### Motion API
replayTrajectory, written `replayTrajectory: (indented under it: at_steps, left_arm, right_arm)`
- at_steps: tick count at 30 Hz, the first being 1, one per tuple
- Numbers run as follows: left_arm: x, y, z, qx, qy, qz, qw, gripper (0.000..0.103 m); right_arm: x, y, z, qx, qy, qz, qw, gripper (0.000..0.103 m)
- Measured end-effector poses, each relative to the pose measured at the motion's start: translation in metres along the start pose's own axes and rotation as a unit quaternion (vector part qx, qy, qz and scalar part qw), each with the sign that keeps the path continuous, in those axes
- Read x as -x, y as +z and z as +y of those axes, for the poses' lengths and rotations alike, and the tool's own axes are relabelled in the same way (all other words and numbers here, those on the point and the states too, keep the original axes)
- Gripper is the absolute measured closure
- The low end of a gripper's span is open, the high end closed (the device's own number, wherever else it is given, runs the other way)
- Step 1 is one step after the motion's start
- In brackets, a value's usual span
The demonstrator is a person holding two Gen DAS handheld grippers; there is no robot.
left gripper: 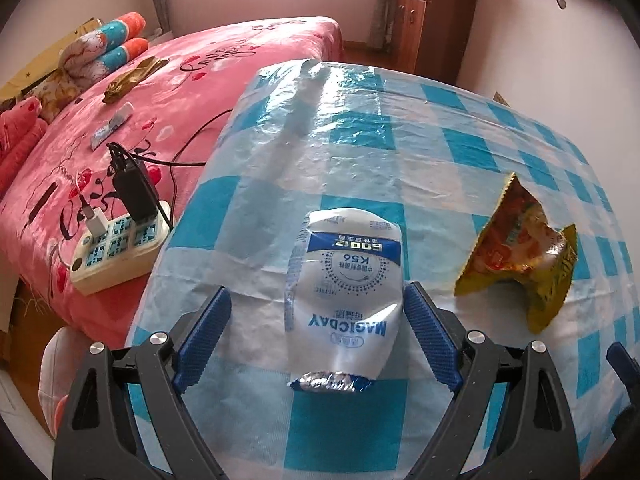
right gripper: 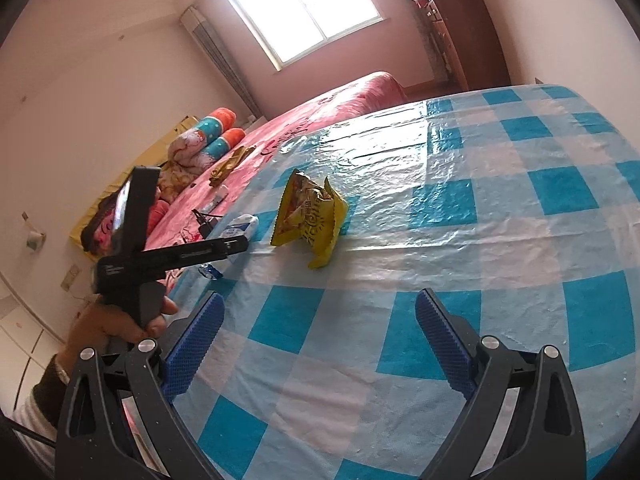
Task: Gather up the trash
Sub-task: 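Grasp white milk bag with left tool while right tool grasps yellow snack bag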
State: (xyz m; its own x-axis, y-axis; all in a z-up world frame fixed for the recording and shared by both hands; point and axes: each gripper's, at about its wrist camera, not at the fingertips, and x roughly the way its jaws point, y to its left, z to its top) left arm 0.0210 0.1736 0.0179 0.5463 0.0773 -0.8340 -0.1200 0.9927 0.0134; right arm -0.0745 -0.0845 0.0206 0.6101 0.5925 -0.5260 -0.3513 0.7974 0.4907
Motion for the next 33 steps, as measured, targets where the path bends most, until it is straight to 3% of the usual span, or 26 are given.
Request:
replayTrajectory:
  at_steps: [4, 8, 14, 20, 25, 30, 33]
  left_arm:
    - [-0.007, 0.003, -0.004, -0.006, 0.007, -0.002, 1.0000, 0.024]
    - [-0.009, 0.011, -0.006, -0.005, 0.012, -0.009, 0.9999, 0.042]
    - [-0.007, 0.026, -0.016, -0.014, -0.009, -0.018, 0.9997, 0.042]
    - [-0.013, 0.038, -0.053, -0.083, -0.047, -0.005, 0.9954, 0.042]
    - [-0.007, 0.023, -0.088, -0.159, -0.091, 0.013, 0.9829, 0.042]
    - [0.005, -0.010, -0.124, -0.237, -0.125, 0.032, 0.9628, 0.042]
    - [0.019, -0.028, -0.140, -0.259, -0.172, 0.047, 0.9495, 0.042]
  right_arm:
    - [0.000, 0.001, 0.000, -0.003, 0.009, 0.001, 1.000, 0.008]
    - [0.001, 0.001, -0.003, -0.008, 0.016, 0.003, 1.000, 0.008]
    - [0.003, 0.001, -0.008, -0.020, 0.022, 0.002, 1.000, 0.008]
    - [0.009, 0.004, -0.013, -0.015, 0.005, -0.010, 1.000, 0.008]
    - [0.013, 0.007, -0.023, -0.026, -0.016, -0.014, 0.999, 0.008]
    - [0.018, 0.009, -0.032, -0.035, -0.032, -0.019, 0.999, 0.008]
    - [0.021, 0.011, -0.040, -0.045, -0.039, -0.023, 0.998, 0.008]
